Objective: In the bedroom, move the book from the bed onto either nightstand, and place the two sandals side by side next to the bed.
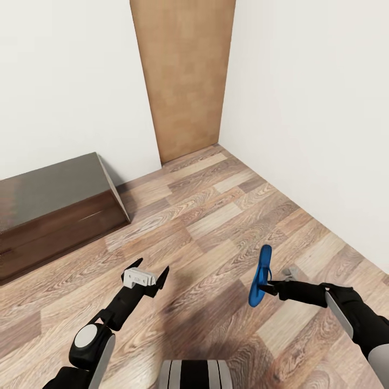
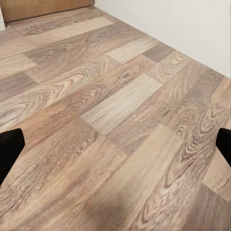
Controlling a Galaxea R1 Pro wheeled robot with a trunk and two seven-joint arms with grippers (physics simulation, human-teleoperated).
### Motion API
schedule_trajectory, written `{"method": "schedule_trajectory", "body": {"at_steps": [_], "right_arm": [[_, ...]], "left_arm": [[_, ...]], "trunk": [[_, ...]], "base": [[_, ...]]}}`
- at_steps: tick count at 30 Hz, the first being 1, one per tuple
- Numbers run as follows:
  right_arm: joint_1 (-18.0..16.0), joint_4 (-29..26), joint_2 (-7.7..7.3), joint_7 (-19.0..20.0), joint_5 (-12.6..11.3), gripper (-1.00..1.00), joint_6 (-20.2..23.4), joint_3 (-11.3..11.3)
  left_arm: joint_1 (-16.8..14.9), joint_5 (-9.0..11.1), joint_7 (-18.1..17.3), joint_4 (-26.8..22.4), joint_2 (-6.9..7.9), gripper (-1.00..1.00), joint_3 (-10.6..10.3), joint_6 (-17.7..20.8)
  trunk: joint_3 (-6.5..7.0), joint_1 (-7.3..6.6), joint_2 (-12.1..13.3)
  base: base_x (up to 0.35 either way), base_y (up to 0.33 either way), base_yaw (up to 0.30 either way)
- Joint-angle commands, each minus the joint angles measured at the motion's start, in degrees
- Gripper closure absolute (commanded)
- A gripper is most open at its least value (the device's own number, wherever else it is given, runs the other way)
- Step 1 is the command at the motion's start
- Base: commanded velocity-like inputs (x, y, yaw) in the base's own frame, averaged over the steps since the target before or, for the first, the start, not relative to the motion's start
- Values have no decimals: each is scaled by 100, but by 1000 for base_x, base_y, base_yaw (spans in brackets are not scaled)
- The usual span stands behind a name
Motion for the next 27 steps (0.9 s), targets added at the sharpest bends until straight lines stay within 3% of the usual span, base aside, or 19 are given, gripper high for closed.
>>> {"method": "schedule_trajectory", "body": {"at_steps": [1, 5, 11, 27], "right_arm": [[-2, -1, -7, -8, -48, 100, 45, 19], [-2, -19, -25, -8, -44, 100, 59, 7], [-2, -34, -189, 0, -55, 100, 78, 5], [-2, -28, -209, -4, -50, 100, 83, 7]], "left_arm": [[-2, 16, -25, -8, -3, -100, 5, 42], [-2, 20, -25, 64, -7, -100, 0, 45], [-2, 21, -25, 121, -20, -100, -9, 39], [-2, 31, -34, 138, -21, -100, -9, 48]], "trunk": [[19, -3, 0], [107, -13, 5], [240, -29, 13], [595, -70, 35]], "base": [[0, 0, 0], [0, 0, 0], [0, 0, 0], [0, 0, 0]]}}
